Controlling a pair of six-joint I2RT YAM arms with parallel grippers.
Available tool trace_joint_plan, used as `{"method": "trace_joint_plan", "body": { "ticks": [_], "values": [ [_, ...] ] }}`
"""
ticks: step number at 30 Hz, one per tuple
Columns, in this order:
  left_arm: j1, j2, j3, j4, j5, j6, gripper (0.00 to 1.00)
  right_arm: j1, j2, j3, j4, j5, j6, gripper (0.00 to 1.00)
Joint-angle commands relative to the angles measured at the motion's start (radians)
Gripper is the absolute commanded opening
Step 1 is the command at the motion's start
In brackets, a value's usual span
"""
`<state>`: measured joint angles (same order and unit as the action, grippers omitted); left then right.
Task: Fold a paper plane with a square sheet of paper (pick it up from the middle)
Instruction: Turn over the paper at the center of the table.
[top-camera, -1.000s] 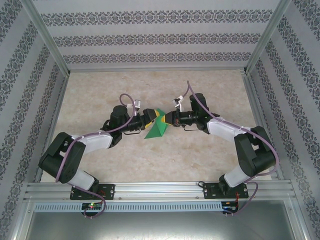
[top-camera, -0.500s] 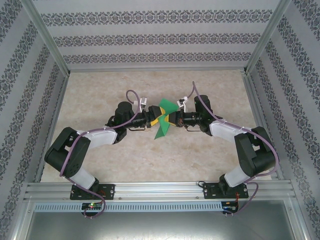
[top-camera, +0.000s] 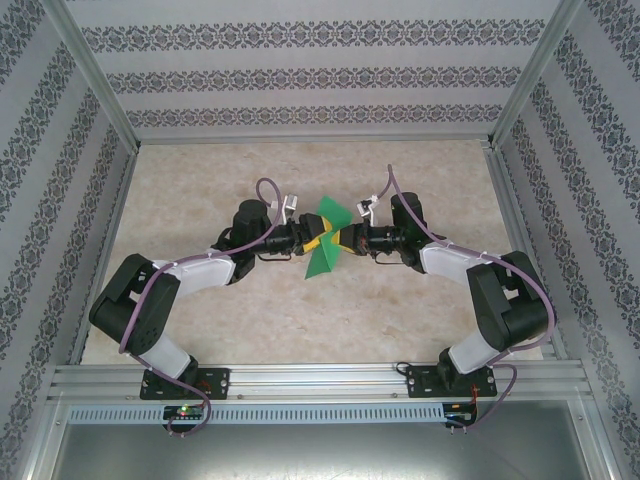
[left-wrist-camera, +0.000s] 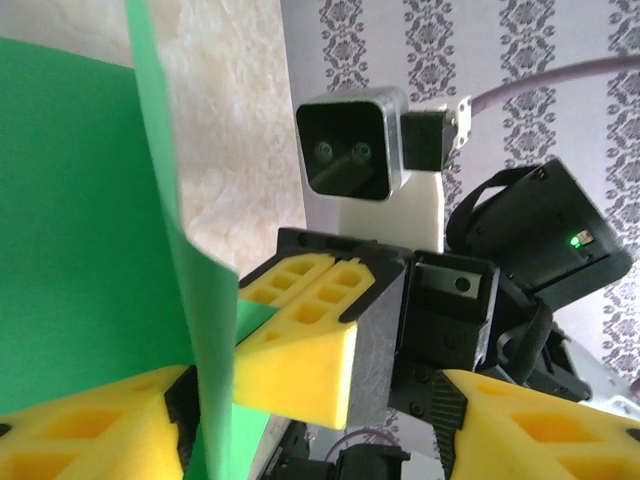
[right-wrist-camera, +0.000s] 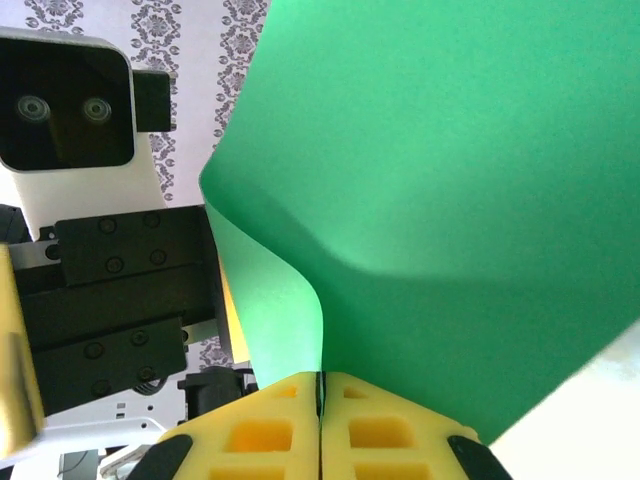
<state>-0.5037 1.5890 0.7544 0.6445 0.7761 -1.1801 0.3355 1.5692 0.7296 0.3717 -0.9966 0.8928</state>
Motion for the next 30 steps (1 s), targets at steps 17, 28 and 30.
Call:
{"method": "trace_joint_plan", "body": {
  "ticks": [17, 28, 30],
  "values": [
    [-0.014, 0.008, 0.058, -0.256, 0.016, 0.172, 0.28, -0.015, -0.014, -0.010, 0.022, -0.027, -0.001, 0.09],
    [-0.013, 0.023, 0.065, -0.236, 0.011, 0.146, 0.15, -0.029, -0.055, 0.009, -0.084, -0.005, -0.057, 0.25],
    [-0.014, 0.022, 0.067, -0.234, 0.005, 0.146, 0.14, -0.042, -0.080, 0.015, -0.157, 0.014, -0.104, 0.31]
  ]
}}
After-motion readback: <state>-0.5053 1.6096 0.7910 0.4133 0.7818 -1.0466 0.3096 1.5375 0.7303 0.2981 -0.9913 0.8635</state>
